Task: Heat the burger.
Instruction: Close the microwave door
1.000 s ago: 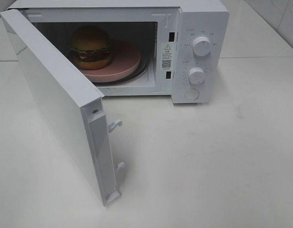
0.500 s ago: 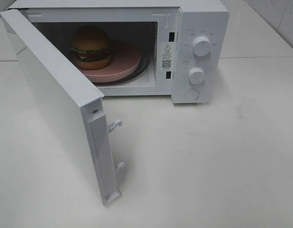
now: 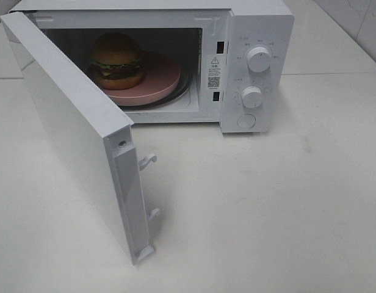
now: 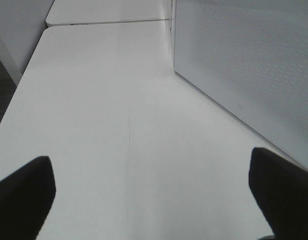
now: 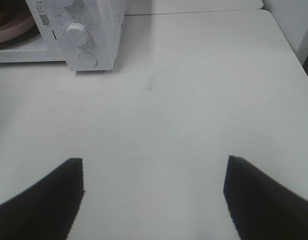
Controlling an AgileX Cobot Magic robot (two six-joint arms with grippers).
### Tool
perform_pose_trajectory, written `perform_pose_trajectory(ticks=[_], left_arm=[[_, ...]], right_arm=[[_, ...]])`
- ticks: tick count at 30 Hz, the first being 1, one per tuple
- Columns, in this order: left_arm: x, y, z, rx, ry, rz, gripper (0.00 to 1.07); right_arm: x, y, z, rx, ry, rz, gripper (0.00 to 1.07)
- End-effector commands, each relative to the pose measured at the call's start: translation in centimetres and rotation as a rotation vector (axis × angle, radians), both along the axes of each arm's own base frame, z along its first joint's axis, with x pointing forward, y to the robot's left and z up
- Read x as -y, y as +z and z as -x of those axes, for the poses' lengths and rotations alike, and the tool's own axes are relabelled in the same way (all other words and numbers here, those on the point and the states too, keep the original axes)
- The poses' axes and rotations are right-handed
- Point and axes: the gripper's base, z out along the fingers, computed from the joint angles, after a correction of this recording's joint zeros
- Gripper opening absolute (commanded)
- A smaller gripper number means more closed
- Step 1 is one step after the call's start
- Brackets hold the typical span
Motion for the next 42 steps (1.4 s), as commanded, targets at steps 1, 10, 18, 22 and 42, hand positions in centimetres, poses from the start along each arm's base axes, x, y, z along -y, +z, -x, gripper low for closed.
perform_pose_trajectory(ticks=[1,10,18,22,42], left_arm=[[0.0,1.2,-0.2,0.041,-0.008,0.006,0.98],[0.0,2.3,-3.4,0.012,-0.001,0.010,0.70],[-0.2,3.0,-7.3,0.019,0.010,0.013,0.14],[-0.2,2.9,-9.4,0.005,0.015,0.018,0.00],[-0.9,-2.7,-16.3,0.252,0.082,0.012,0.00]], right_arm=[[0.0,0.0,0.3,0.039,-0.006,0.000,0.76],[0.0,0.0,0.3,0.039,-0.006,0.000,0.76],[0.0,0.0,0.3,0.039,-0.006,0.000,0.76],[0.0,0.0,0.3,0.039,-0.006,0.000,0.76],[0.0,0.0,0.3,0.039,-0.006,0.000,0.76]])
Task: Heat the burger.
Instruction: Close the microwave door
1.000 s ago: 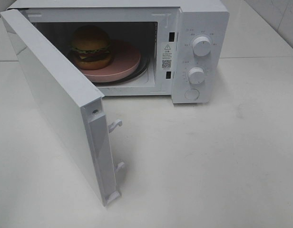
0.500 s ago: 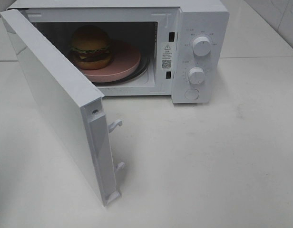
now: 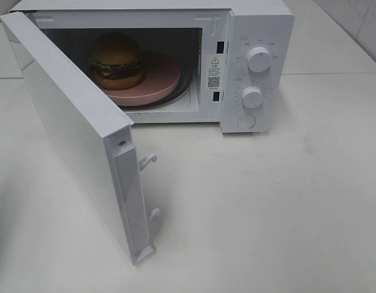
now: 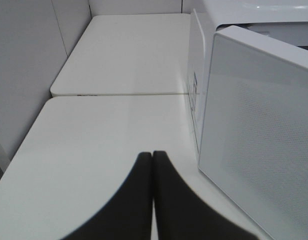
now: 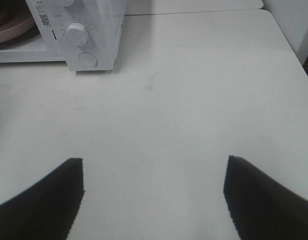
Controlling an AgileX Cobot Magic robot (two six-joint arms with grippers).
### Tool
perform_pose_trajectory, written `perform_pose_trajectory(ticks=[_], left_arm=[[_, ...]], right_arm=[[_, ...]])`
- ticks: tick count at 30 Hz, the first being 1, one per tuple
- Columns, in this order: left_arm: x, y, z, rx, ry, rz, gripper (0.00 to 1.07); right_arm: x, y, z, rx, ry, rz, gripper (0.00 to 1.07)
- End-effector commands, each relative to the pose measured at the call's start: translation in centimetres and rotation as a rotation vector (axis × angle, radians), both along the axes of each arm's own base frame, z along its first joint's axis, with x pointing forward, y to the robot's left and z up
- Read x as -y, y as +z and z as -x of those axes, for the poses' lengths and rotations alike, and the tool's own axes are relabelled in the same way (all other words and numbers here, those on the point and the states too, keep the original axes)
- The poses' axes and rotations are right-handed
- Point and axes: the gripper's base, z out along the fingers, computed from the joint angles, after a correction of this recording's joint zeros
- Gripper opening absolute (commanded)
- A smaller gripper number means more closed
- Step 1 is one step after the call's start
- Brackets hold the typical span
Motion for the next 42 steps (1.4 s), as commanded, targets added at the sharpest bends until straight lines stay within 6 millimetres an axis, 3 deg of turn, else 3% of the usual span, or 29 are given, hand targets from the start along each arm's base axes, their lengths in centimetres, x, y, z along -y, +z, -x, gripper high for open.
perform_pose_trajectory(ticks=[1,11,23,32,42], left_arm=[[-0.2,-1.0,-0.5,0.104,0.024,-0.014,0.00],[0.2,-2.8,-2.2,0.099,-0.038,-0.073,0.00],[2.0,-4.4,-4.5,0.133,-0.231,-0.011,0.00],[2.5,-5.1,-5.7,0.181,-0.276,0.033,0.00],[6.9,-6.3,-7.5,0.140,-0.405,0.041,0.00]], right_arm=[[0.0,0.0,0.3,0.039,-0.006,0.000,0.76],[0.0,0.0,0.3,0.039,-0.006,0.000,0.76],[0.0,0.0,0.3,0.039,-0.006,0.000,0.76],[0.0,0.0,0.3,0.039,-0.006,0.000,0.76],[0.0,0.0,0.3,0.039,-0.006,0.000,0.76]])
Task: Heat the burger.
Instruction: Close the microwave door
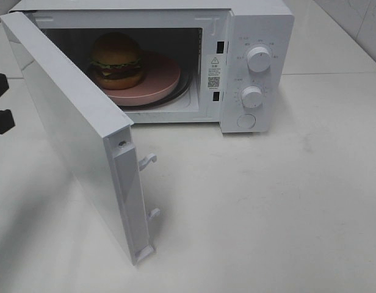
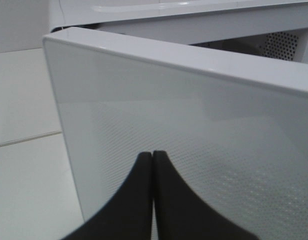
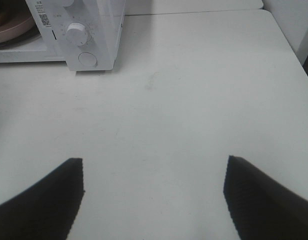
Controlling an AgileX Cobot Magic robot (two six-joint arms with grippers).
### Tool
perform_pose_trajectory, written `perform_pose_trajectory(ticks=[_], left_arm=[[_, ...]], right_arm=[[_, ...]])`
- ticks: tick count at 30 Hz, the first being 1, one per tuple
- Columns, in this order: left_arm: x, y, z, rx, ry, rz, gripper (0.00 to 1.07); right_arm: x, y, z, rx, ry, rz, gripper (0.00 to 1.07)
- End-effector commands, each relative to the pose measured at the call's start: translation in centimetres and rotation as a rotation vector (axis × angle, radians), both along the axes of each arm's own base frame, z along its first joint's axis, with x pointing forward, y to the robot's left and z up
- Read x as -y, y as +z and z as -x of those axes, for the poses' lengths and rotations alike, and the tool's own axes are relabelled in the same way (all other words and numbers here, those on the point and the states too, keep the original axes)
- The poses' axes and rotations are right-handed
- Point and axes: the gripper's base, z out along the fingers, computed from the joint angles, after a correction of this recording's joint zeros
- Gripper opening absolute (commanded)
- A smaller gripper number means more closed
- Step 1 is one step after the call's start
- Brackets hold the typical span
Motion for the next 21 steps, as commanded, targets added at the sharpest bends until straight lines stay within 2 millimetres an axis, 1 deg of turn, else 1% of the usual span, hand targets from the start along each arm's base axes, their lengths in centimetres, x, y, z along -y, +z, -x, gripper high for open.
perform_pose_trajectory(ticks=[1,2,4,7,9,10,11,13,15,16,17,18,21], left_arm=[[1.8,-0.1,-0.6,0.017,-0.031,0.022,0.00],[1.8,-0.1,-0.6,0.017,-0.031,0.022,0.00],[2.9,-0.3,-1.0,0.004,-0.050,0.040,0.00],[3.3,-0.3,-1.2,0.002,-0.059,0.044,0.00],[4.7,-0.2,-1.6,0.000,-0.085,0.061,0.00],[4.7,-0.2,-1.6,0.000,-0.085,0.061,0.00],[5.7,-0.2,-1.9,-0.006,-0.090,0.080,0.00],[6.1,-0.2,-2.2,-0.006,-0.088,0.084,0.00],[8.1,-0.2,-2.9,0.000,-0.095,0.088,0.00],[8.1,-0.2,-2.9,0.000,-0.095,0.088,0.00],[8.6,-0.2,-3.0,0.001,-0.096,0.089,0.00],[9.6,-0.3,-3.4,-0.002,-0.093,0.096,0.00],[10.0,-0.3,-3.6,-0.004,-0.091,0.101,0.00]], right_arm=[[0.0,0.0,0.3,0.039,-0.006,0.000,0.76],[0.0,0.0,0.3,0.039,-0.006,0.000,0.76],[0.0,0.0,0.3,0.039,-0.006,0.000,0.76],[0.0,0.0,0.3,0.039,-0.006,0.000,0.76],[0.0,0.0,0.3,0.039,-0.006,0.000,0.76],[0.0,0.0,0.3,0.039,-0.006,0.000,0.76],[0.0,0.0,0.3,0.039,-0.006,0.000,0.76],[0.0,0.0,0.3,0.039,-0.006,0.000,0.76],[0.0,0.0,0.3,0.039,-0.006,0.000,0.76],[0.0,0.0,0.3,0.039,-0.006,0.000,0.76],[0.0,0.0,0.3,0.039,-0.006,0.000,0.76],[0.0,0.0,0.3,0.039,-0.006,0.000,0.76],[0.0,0.0,0.3,0.039,-0.006,0.000,0.76]])
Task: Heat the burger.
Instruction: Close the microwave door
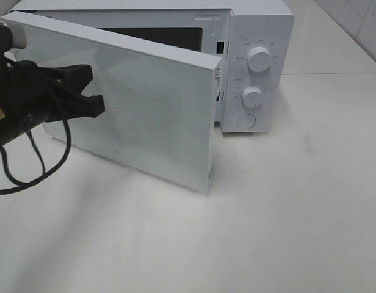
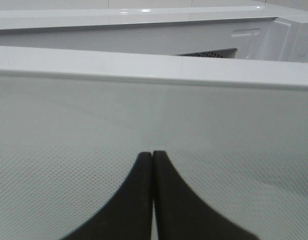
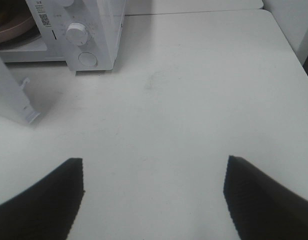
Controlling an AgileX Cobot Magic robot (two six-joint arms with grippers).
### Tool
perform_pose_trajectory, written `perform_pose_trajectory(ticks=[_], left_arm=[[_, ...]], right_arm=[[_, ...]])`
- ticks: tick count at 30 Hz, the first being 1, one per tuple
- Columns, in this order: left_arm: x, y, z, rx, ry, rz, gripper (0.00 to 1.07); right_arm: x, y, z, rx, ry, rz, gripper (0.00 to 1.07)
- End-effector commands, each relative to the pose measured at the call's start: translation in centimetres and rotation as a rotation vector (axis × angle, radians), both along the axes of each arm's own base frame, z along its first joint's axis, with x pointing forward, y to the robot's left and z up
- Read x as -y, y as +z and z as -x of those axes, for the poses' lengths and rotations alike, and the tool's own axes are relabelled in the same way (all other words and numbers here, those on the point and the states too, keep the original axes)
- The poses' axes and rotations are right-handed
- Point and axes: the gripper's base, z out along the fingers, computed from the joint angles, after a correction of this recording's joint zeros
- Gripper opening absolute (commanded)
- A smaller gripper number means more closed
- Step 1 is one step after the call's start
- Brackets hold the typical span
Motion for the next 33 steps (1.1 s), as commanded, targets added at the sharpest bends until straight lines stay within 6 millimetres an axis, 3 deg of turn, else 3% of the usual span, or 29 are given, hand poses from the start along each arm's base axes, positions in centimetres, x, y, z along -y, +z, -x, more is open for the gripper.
perform_pose_trajectory(ticks=[1,17,33], left_arm=[[2.1,0.2,-0.9,0.010,0.012,0.035,0.00],[9.4,-0.2,-5.0,-0.018,-0.001,0.077,0.00],[11.4,0.2,-8.7,-0.007,0.087,0.110,0.00]], right_arm=[[0.0,0.0,0.3,0.039,-0.006,0.000,0.76],[0.0,0.0,0.3,0.039,-0.006,0.000,0.76],[0.0,0.0,0.3,0.039,-0.006,0.000,0.76]])
